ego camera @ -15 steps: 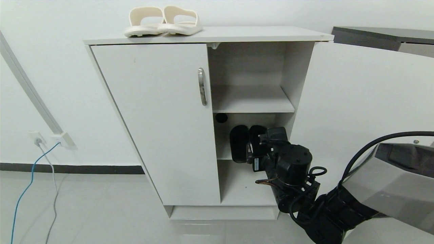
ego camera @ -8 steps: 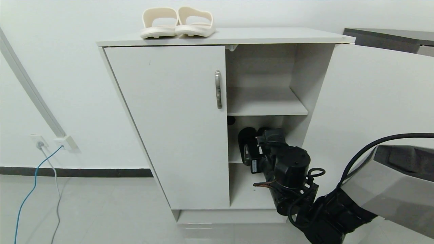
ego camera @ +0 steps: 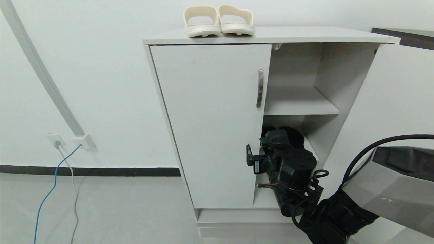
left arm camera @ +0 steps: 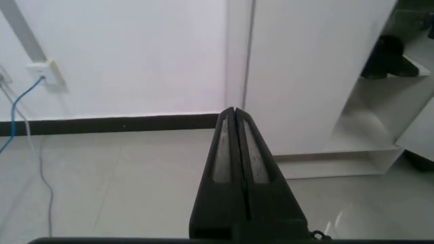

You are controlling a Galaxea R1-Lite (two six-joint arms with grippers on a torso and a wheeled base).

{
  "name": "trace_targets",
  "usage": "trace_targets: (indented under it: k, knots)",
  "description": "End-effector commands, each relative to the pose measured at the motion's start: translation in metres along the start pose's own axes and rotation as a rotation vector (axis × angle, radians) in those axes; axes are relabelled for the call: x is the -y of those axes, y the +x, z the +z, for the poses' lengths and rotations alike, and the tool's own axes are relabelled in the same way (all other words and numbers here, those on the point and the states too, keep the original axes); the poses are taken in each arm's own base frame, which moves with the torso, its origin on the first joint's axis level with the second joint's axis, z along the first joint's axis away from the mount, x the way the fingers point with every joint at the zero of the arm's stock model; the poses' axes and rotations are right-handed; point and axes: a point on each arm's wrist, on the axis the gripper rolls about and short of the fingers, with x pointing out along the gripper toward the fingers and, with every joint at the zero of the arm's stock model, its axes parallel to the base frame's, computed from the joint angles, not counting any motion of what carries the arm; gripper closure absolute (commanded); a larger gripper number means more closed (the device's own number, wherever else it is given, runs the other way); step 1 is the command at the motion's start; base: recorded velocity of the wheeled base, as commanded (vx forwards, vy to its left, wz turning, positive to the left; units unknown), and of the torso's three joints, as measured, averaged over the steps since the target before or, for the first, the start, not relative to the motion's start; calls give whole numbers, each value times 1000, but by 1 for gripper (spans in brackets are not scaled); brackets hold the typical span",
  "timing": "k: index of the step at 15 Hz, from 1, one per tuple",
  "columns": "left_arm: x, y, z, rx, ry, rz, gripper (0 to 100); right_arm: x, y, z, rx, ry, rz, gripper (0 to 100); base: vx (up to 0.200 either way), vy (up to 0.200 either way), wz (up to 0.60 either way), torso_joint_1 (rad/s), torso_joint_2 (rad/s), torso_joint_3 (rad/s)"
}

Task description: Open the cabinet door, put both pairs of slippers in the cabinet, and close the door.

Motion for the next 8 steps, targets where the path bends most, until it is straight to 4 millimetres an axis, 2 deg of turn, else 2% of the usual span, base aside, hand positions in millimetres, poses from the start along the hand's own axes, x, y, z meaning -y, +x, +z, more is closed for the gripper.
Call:
trace_targets:
  k: [1, 2, 8]
  knots:
    - [0, 0, 0, -1, -1, 0, 100, 1, -1, -3, -9, -11, 1, 0, 0, 200, 0, 2, 2, 7]
    - [0, 0, 0, -1, -1, 1, 100, 1, -1, -3, -8, -22, 4, 0, 0, 200, 0, -2, 2, -2]
    - [0, 0, 0, -1, -4, 4, 100, 1, -3, -4, -13, -27, 5, 0, 0, 0, 0, 0, 0, 0]
